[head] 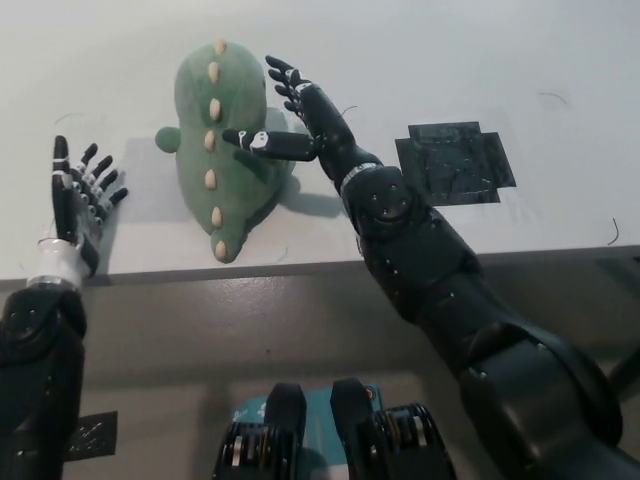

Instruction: Use both hands to pick up a dinasour on the right side and move it to the left side

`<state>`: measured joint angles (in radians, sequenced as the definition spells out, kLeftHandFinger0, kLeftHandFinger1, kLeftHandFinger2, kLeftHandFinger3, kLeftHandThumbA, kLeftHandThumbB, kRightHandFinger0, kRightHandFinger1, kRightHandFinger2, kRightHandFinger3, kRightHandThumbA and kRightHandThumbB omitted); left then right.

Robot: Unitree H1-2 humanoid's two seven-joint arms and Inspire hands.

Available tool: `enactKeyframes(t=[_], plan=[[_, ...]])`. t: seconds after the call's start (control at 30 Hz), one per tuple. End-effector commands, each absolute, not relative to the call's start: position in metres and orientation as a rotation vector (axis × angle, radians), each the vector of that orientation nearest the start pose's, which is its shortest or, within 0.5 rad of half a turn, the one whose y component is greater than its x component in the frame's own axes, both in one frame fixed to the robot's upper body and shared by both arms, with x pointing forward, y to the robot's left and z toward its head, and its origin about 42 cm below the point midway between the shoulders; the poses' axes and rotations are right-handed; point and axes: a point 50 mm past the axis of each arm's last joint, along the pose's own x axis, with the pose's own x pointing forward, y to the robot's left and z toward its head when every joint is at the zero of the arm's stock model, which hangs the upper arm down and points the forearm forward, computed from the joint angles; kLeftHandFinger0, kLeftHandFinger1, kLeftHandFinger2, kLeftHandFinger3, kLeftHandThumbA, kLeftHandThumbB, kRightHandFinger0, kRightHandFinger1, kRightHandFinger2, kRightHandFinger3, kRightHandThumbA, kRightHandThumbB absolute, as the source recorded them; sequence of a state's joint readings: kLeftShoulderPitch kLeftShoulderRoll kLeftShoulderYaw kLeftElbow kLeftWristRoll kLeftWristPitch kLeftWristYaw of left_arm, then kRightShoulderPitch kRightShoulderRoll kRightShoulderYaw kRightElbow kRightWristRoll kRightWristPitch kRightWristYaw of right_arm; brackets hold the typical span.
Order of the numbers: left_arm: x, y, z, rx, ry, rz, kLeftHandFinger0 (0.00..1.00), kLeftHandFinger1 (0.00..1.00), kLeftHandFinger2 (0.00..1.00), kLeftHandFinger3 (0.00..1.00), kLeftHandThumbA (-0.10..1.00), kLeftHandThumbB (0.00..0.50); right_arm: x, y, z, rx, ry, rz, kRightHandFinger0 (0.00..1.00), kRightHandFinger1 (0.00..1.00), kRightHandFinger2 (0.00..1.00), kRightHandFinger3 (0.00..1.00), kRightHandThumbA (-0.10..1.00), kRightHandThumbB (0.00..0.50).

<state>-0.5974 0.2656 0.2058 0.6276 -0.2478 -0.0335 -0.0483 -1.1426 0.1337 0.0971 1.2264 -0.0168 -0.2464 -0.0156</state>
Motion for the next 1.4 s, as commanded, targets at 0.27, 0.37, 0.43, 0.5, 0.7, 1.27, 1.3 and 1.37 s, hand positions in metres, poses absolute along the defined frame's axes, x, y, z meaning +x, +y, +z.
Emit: enactKeyframes(t=[0.27, 0.37, 0.43, 0.5, 0.7, 1.27, 1.3, 1.37], plan=[[0.433, 0.366, 0.196, -0.01, -0.193, 0.131, 1.0, 1.0, 1.0, 1.0, 1.0, 0.314, 0.532, -0.055, 0.279, -0.112, -0.363, 0.4, 1.0, 1.0, 1.0, 1.0, 1.0, 0.12], [0.422, 0.366, 0.199, -0.005, -0.216, 0.135, 1.0, 1.0, 1.0, 1.0, 1.0, 0.282, 0.527, -0.063, 0.279, -0.104, -0.365, 0.396, 1.0, 1.0, 1.0, 1.0, 1.0, 0.139], [0.406, 0.366, 0.201, 0.0, -0.252, 0.132, 1.0, 1.0, 1.0, 1.0, 1.0, 0.294, 0.521, -0.075, 0.279, -0.101, -0.373, 0.386, 1.0, 1.0, 1.0, 1.0, 1.0, 0.165], [0.398, 0.365, 0.202, -0.003, -0.262, 0.137, 1.0, 1.0, 1.0, 1.0, 1.0, 0.296, 0.519, -0.082, 0.277, -0.117, -0.393, 0.389, 1.0, 1.0, 1.0, 1.0, 1.0, 0.152], [0.367, 0.346, 0.199, -0.011, -0.289, 0.097, 1.0, 1.0, 1.0, 1.0, 1.0, 0.352, 0.496, -0.121, 0.274, -0.121, -0.44, 0.359, 1.0, 1.0, 1.0, 1.0, 1.0, 0.128], [0.299, 0.309, 0.155, -0.037, -0.331, 0.035, 1.0, 1.0, 1.0, 1.0, 1.0, 0.375, 0.38, -0.235, 0.212, -0.093, -0.439, 0.272, 1.0, 1.0, 1.0, 1.0, 1.0, 0.089], [0.297, 0.308, 0.151, -0.035, -0.326, 0.031, 1.0, 1.0, 1.0, 1.0, 1.0, 0.383, 0.374, -0.242, 0.209, -0.093, -0.433, 0.259, 1.0, 1.0, 1.0, 1.0, 1.0, 0.097], [0.3, 0.308, 0.148, -0.036, -0.33, 0.029, 1.0, 1.0, 1.0, 1.0, 1.0, 0.386, 0.368, -0.254, 0.206, -0.098, -0.427, 0.224, 1.0, 1.0, 1.0, 1.0, 1.0, 0.127]])
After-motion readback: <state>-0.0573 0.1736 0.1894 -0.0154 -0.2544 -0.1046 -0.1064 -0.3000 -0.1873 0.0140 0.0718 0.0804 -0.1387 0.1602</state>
